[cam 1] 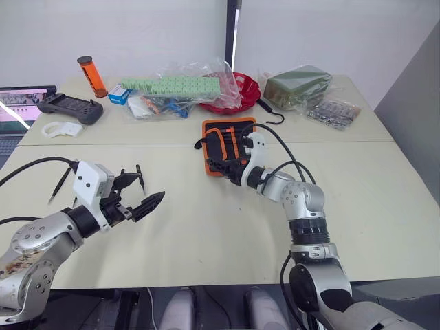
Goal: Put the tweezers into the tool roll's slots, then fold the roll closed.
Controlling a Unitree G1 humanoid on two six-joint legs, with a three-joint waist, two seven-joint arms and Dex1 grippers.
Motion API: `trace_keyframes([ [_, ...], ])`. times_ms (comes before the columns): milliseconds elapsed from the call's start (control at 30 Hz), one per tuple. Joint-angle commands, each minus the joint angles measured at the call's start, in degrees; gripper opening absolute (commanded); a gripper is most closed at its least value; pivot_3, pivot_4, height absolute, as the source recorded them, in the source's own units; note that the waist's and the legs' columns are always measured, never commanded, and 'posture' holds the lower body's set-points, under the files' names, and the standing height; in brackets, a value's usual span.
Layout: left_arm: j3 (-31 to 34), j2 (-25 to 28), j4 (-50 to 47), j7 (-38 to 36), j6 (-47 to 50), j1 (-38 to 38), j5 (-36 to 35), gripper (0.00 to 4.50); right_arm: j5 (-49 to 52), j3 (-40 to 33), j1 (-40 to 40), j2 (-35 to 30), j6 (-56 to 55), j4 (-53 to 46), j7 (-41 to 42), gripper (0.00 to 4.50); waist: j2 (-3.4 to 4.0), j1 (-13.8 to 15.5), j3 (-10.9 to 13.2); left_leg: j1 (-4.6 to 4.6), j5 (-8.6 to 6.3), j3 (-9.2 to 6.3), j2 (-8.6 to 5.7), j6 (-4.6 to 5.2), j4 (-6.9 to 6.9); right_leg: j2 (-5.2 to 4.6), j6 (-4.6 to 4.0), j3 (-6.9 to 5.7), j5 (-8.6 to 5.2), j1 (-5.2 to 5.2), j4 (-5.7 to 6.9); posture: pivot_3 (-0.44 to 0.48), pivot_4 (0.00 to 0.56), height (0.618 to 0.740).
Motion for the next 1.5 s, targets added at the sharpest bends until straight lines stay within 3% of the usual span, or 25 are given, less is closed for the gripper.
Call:
trace_keyframes([
  [33,0.06,-0.4,-0.89,-0.08,-1.71,-1.22,0.11,4.5,-0.09,-0.97,-1.92,0.88,-3.89,1.71,-0.5,4.47,0.0,-0.04,0.0,0.0,0.0,0.0,0.0,0.0,0.0,0.0,0.0,0.0,0.0,0.0,-0.01,0.0,0.15,0.74],
  [200,-1.23,-0.5,0.0,0.71,-2.65,-1.33,3.12,4.5,-0.83,-2.4,-4.2,2.23,-9.04,8.95,-1.68,4.47,0.0,-0.17,0.0,0.01,0.0,0.01,0.02,0.0,-0.01,0.01,0.0,0.01,0.0,-0.01,-0.01,0.0,0.15,0.74],
  [300,-1.36,-1.06,0.81,0.95,-3.35,-1.69,3.83,4.5,-1.37,-2.74,-5.79,3.51,-12.51,13.02,-1.19,3.72,0.0,-0.3,0.0,0.02,0.0,0.01,0.02,0.0,-0.03,0.02,0.0,0.01,0.0,-0.01,0.0,0.0,0.15,0.74],
  [667,-3.01,-1.34,3.53,0.9,-6.79,-2.13,9.75,4.5,-2.48,-3.24,-7.72,6.19,-21.07,20.47,-1.06,0.04,0.01,-0.65,0.0,0.02,0.0,0.0,0.02,0.0,-0.08,0.02,-0.01,0.0,0.0,-0.04,0.0,0.0,0.15,0.74],
  [833,-3.83,-2.07,4.53,0.87,-7.52,-2.97,10.38,4.5,-2.78,-2.06,-6.77,6.41,-20.98,19.3,-0.21,0.04,0.01,-0.86,0.0,0.0,0.0,-0.01,0.02,0.0,-0.1,0.02,-0.01,0.0,0.01,-0.06,0.0,0.0,0.15,0.74],
  [1033,-5.42,-2.43,6.73,0.07,-8.86,-3.71,11.97,4.5,-4.61,9.17,-1.7,3.77,-13.73,7.55,8.89,0.04,0.01,-1.35,0.0,-0.02,0.0,-0.01,0.03,0.0,-0.18,0.02,-0.02,0.0,0.01,-0.12,0.01,0.0,0.15,0.74],
  [1233,-6.36,-2.28,7.97,-1.39,-9.24,-4.23,12.29,4.5,-4.69,20.66,3.28,-4.95,-4.57,-7.35,18.84,0.04,0.01,-1.2,0.0,-0.16,0.0,-0.02,0.02,0.0,-0.14,0.0,-0.01,-0.01,0.01,-0.24,0.01,0.0,0.15,0.74],
  [1500,-7.4,-1.52,8.79,-4.17,-9.35,-5.34,12.47,4.5,-9.36,31.85,5.67,-19.15,-7.1,-18.49,30.56,0.04,-0.01,-1.12,0.0,-0.18,0.0,-0.02,0.03,-0.01,-0.1,0.01,0.0,-0.04,0.0,-0.24,-0.06,0.0,0.15,0.74],
])
